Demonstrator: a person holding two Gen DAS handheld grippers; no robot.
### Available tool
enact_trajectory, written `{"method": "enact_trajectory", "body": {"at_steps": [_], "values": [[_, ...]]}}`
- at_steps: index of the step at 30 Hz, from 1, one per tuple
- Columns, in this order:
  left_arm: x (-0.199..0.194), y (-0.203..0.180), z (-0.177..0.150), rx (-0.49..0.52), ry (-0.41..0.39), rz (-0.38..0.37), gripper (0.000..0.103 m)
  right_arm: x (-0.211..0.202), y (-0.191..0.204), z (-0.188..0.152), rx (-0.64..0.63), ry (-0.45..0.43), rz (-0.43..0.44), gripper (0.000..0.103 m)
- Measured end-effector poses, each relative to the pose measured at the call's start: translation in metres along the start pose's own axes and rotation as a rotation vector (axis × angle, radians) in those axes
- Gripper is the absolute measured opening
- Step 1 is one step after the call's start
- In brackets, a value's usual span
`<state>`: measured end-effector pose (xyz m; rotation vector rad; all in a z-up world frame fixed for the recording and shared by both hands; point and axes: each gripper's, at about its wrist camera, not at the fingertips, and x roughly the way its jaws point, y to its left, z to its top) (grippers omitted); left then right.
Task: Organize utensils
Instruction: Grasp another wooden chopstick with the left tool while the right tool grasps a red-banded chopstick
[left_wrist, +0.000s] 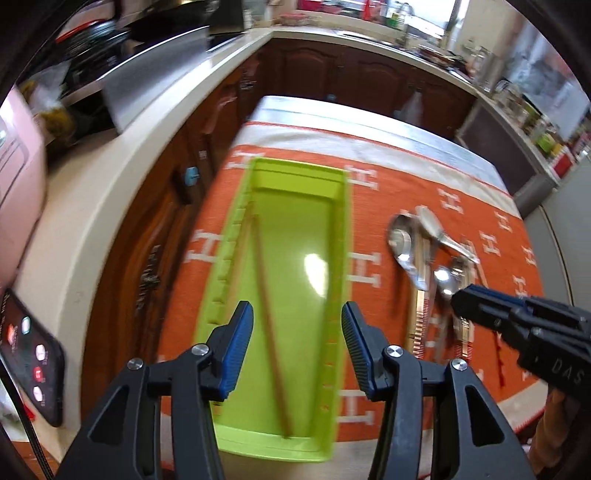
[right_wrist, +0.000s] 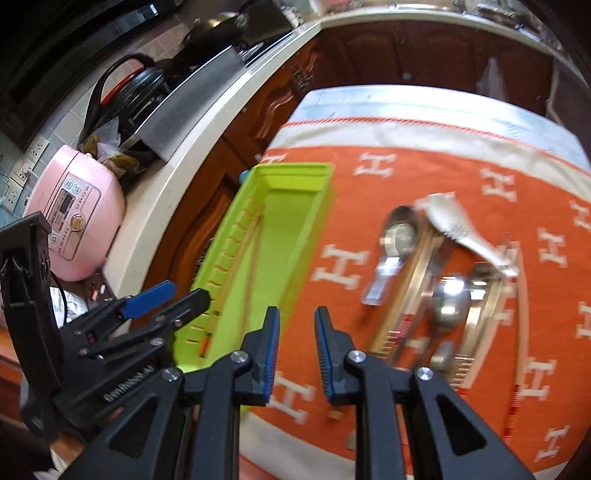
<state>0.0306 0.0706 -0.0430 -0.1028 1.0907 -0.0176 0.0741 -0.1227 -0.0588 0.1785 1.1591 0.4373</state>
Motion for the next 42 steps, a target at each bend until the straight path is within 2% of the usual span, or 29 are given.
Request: {"method": "enact_trajectory", "body": {"at_steps": [2, 4, 7, 9, 11, 13, 14, 15, 17, 18, 19, 23, 31, 37, 42], "values": [[0.004, -0.015, -0.002, 0.029, 0.006, -0.021, 0.048, -0.013, -0.015, -0.005, -0.003, -0.033, -0.034, 0.019], [0.007, -0.032, -0.004, 0.057, 0.013, -0.073, 0.048, -0.025, -0.030, -0.011, -0.004, -0.071, -0.070, 0.019], [0.005, -0.055, -0.009, 0.098, -0.041, -0.172, 0.048, -0.043, -0.055, -0.022, 0.015, -0.147, -0.124, 0.019], [0.005, -0.068, -0.009, 0.129, -0.064, -0.199, 0.048, -0.052, -0.069, -0.029, 0.018, -0.188, -0.150, 0.019], [0.012, -0.081, -0.008, 0.157, -0.037, -0.205, 0.048, -0.055, -0.079, -0.034, 0.012, -0.202, -0.169, 0.019], [0.023, -0.091, -0.006, 0.163, 0.001, -0.207, 0.048, -0.054, -0.091, -0.039, 0.021, -0.191, -0.190, 0.019], [0.030, -0.095, -0.006, 0.164, 0.020, -0.201, 0.044, -0.053, -0.097, -0.040, 0.031, -0.181, -0.188, 0.019], [0.036, -0.097, -0.007, 0.168, 0.036, -0.191, 0.034, -0.051, -0.102, -0.042, 0.042, -0.172, -0.183, 0.019], [0.052, -0.104, -0.009, 0.175, 0.082, -0.169, 0.021, -0.046, -0.114, -0.046, 0.072, -0.148, -0.159, 0.019], [0.060, -0.107, -0.010, 0.177, 0.103, -0.164, 0.015, -0.043, -0.119, -0.047, 0.085, -0.132, -0.147, 0.019], [0.065, -0.108, -0.011, 0.176, 0.114, -0.160, 0.013, -0.040, -0.125, -0.049, 0.093, -0.118, -0.139, 0.019], [0.088, -0.112, -0.015, 0.166, 0.166, -0.155, 0.011, -0.029, -0.141, -0.056, 0.101, -0.081, -0.149, 0.019], [0.115, -0.116, -0.013, 0.168, 0.208, -0.124, 0.009, -0.017, -0.161, -0.063, 0.120, -0.053, -0.153, 0.019], [0.123, -0.118, -0.010, 0.172, 0.198, -0.114, 0.012, -0.009, -0.170, -0.065, 0.129, -0.030, -0.156, 0.019], [0.127, -0.121, -0.010, 0.195, 0.191, -0.078, 0.011, -0.005, -0.173, -0.064, 0.122, -0.020, -0.171, 0.019]]}}
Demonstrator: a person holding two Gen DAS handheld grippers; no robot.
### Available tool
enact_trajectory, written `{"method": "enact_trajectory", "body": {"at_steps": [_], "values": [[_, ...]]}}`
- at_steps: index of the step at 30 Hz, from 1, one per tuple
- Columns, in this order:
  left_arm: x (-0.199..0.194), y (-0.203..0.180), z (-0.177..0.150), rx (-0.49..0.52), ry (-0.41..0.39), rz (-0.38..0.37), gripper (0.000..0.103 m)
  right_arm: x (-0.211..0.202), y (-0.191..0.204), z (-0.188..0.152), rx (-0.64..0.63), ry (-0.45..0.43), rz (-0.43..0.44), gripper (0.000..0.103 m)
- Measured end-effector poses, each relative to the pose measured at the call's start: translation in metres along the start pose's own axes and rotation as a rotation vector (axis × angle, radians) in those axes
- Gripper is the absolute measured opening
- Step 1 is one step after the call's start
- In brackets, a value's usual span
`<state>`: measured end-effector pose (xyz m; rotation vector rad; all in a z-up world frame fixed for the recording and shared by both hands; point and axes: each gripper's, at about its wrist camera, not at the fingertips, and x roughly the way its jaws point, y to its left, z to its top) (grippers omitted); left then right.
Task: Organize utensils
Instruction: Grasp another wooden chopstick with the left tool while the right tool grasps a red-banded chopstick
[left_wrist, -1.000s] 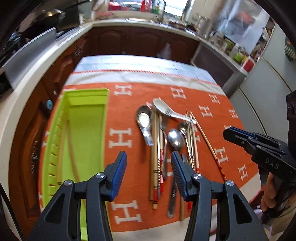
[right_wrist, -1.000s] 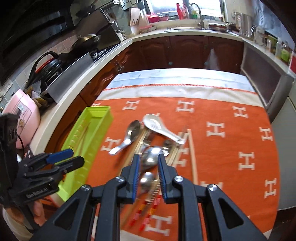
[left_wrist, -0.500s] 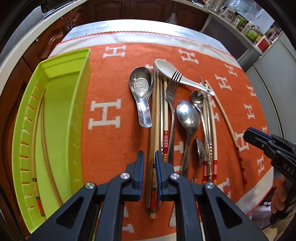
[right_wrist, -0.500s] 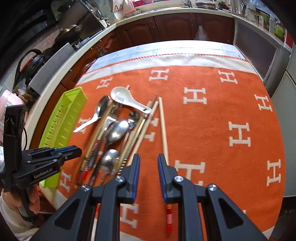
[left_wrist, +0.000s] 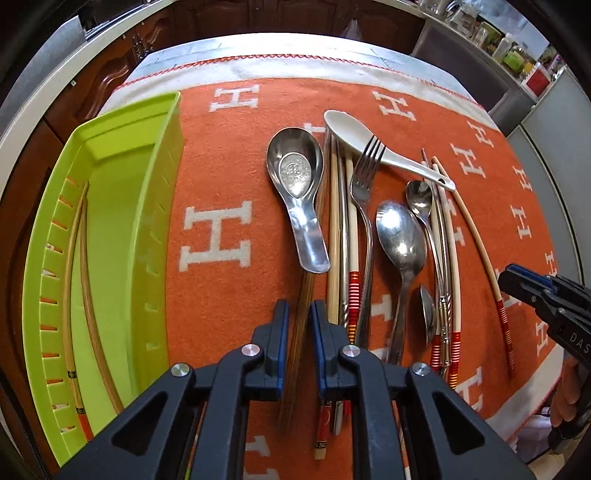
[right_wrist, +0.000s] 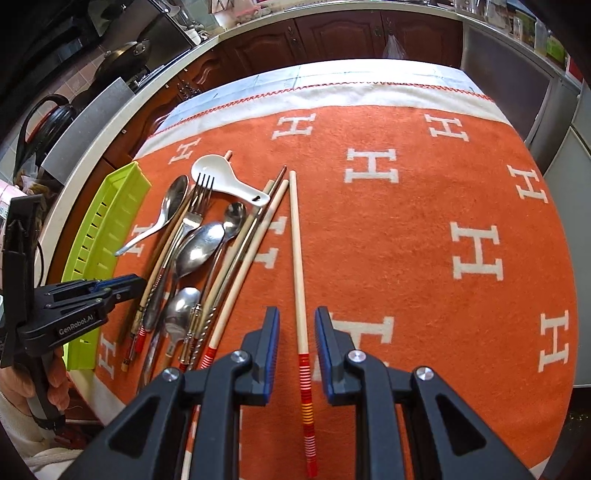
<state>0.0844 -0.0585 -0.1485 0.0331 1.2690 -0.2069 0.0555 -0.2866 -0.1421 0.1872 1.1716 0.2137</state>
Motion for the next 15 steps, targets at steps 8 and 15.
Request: {"method": "enact_trajectory", "body": {"at_steps": [8, 15], "values": [[0.004, -0.013, 0.005, 0.032, -0.022, 0.039, 0.012, 0.010, 0.004, -0.002, -0.041, 0.009, -0.056, 0.019], [0.000, -0.008, 0.002, 0.009, -0.031, 0.033, 0.006, 0.015, 0.023, -0.007, -0.143, -0.005, -0.160, 0.019]]}}
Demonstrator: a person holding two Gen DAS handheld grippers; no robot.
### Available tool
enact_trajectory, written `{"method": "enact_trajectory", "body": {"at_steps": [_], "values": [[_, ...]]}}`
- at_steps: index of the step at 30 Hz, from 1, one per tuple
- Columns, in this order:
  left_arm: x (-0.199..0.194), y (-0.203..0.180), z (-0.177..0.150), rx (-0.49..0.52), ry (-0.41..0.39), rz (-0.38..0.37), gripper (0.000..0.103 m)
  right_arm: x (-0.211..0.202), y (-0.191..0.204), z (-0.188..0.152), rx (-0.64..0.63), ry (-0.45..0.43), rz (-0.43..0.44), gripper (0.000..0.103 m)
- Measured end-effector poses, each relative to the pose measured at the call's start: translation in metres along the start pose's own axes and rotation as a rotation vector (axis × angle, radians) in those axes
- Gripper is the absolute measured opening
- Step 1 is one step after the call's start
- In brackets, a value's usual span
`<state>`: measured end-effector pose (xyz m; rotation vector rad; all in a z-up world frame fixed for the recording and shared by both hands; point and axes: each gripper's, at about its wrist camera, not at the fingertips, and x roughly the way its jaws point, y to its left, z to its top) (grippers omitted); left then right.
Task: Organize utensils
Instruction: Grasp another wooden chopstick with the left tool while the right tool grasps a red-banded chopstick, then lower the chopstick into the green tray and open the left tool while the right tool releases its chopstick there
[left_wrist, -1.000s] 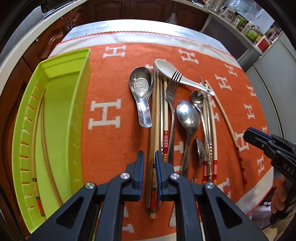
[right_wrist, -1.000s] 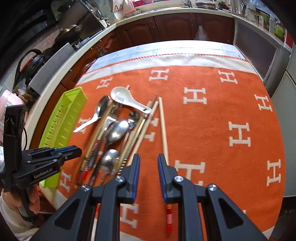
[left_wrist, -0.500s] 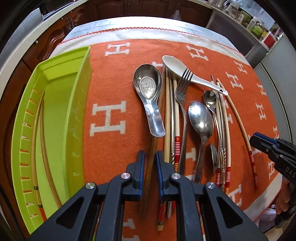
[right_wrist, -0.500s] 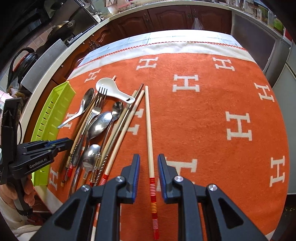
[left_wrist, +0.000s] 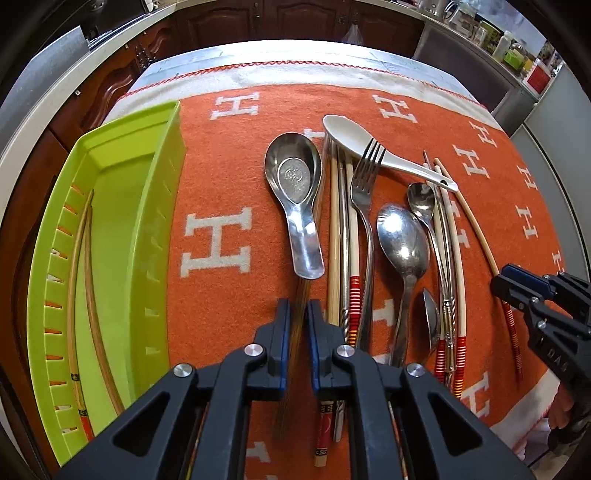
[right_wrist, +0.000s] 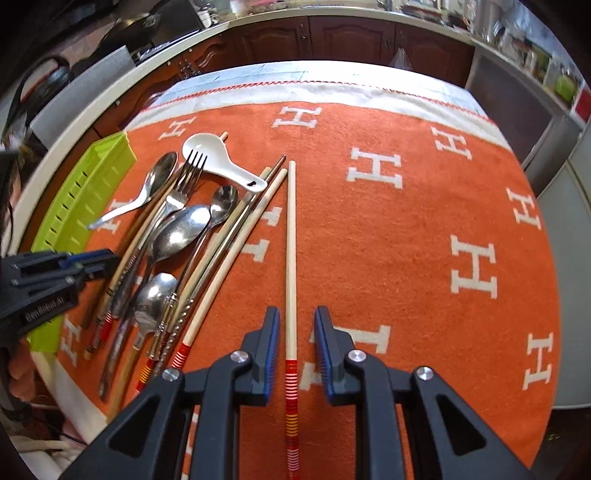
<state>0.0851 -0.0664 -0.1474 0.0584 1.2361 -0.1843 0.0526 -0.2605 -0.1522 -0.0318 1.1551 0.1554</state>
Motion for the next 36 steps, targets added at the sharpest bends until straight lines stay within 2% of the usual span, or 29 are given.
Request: {"method": "enact_trajectory", "body": {"at_steps": [2, 3, 9, 13, 21, 26, 29, 34, 36], "values": [[-0.001, -0.001, -0.002, 0.005, -0.005, 0.005, 0.004, 0.000, 0.005, -0.001, -0.019, 0.002, -0.030, 0.017], [-0.002, -0.001, -0.004, 0.006, -0.006, 0.001, 0.004, 0.000, 0.004, 0.000, -0.007, 0.004, -0.038, 0.005], [-0.018, 0.000, -0.019, 0.010, -0.015, -0.037, 0.004, -0.006, -0.019, -0.002, 0.155, 0.040, 0.066, 0.005], [-0.036, -0.003, -0.033, 0.025, -0.037, -0.055, 0.004, -0.021, -0.022, -0.011, 0.209, 0.027, 0.088, 0.005], [-0.097, 0.008, -0.051, 0.014, -0.144, -0.071, 0.004, -0.049, -0.014, -0.012, 0.270, 0.002, 0.196, 0.005], [-0.133, 0.045, -0.058, -0.037, -0.224, -0.017, 0.004, -0.066, 0.014, 0.006, 0.241, -0.012, 0.279, 0.005], [-0.142, 0.075, -0.062, -0.082, -0.264, 0.044, 0.004, -0.074, 0.041, 0.028, 0.205, -0.010, 0.339, 0.005], [-0.130, 0.112, -0.063, -0.127, -0.247, 0.092, 0.004, -0.076, 0.104, 0.068, 0.172, 0.014, 0.430, 0.005], [-0.117, 0.121, -0.063, -0.121, -0.230, 0.145, 0.004, -0.067, 0.131, 0.082, 0.159, 0.014, 0.441, 0.005]]}}
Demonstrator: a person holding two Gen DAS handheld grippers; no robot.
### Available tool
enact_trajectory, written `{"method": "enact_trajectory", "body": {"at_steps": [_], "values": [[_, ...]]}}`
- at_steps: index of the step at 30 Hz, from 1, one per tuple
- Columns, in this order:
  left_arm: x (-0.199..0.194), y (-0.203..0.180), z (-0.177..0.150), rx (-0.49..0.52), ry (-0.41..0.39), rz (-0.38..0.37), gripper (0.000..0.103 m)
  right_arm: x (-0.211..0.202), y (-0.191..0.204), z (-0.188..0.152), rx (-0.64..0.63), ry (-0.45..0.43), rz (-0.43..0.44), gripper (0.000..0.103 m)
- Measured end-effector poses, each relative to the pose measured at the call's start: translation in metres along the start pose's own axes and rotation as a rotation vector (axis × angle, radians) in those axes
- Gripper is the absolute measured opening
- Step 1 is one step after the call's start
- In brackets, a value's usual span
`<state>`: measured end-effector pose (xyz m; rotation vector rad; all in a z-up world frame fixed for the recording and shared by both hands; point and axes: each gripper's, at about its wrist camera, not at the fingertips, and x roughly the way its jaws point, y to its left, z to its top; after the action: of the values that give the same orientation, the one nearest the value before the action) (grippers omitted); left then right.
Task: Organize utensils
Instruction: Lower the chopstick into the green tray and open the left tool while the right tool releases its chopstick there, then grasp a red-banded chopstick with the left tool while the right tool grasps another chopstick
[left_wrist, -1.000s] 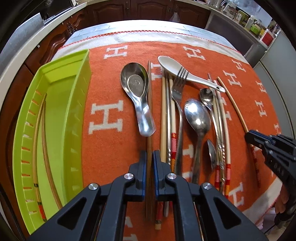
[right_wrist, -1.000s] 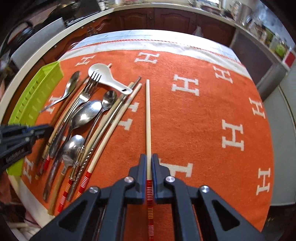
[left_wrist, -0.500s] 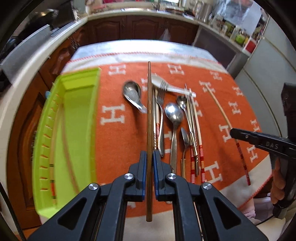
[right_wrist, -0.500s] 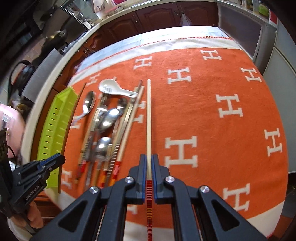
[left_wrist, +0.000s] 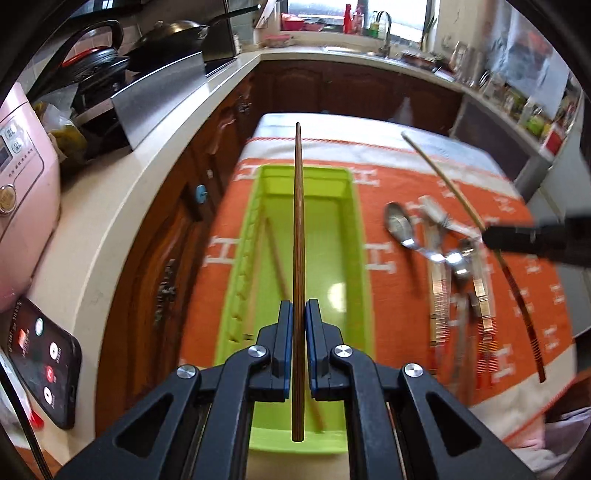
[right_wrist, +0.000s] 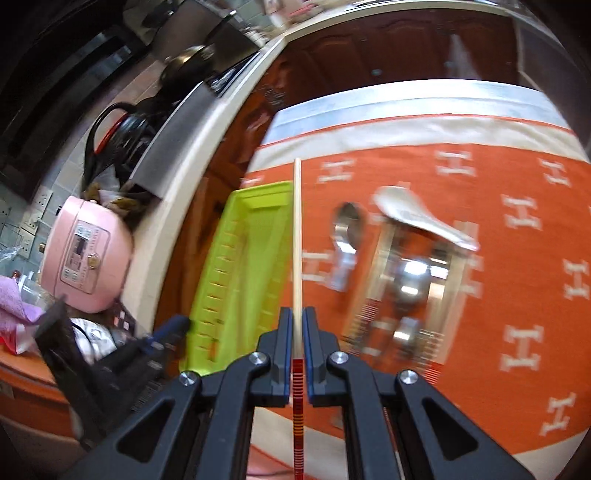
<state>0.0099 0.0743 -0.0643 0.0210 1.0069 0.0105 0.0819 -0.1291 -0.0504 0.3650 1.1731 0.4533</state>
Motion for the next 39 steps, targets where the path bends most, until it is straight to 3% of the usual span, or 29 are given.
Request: {"method": "enact_trajectory", "body": {"at_steps": [6, 12, 23, 26, 32, 39], "values": [[0.030, 0.016, -0.003, -0.040, 0.065, 0.007, 0.005, 0.064, 0.027, 0.014, 0.074, 0.084, 0.014, 0.005], [0.032, 0.025, -0.009, -0.069, 0.074, -0.010, 0.011, 0.090, 0.038, 0.011, 0.087, 0.116, 0.001, 0.006], [0.019, 0.029, -0.009, -0.122, 0.058, -0.041, 0.013, 0.096, 0.038, 0.011, 0.113, 0.134, 0.002, 0.006], [0.017, 0.032, -0.009, -0.137, 0.053, -0.041, 0.013, 0.098, 0.039, 0.009, 0.118, 0.142, 0.015, 0.011], [0.011, 0.032, -0.008, -0.141, 0.043, -0.043, 0.016, 0.087, 0.042, 0.009, 0.062, 0.130, 0.020, 0.011], [0.006, 0.024, -0.008, -0.137, 0.052, -0.071, 0.021, 0.051, 0.029, 0.004, -0.038, 0.075, -0.043, 0.011]]}}
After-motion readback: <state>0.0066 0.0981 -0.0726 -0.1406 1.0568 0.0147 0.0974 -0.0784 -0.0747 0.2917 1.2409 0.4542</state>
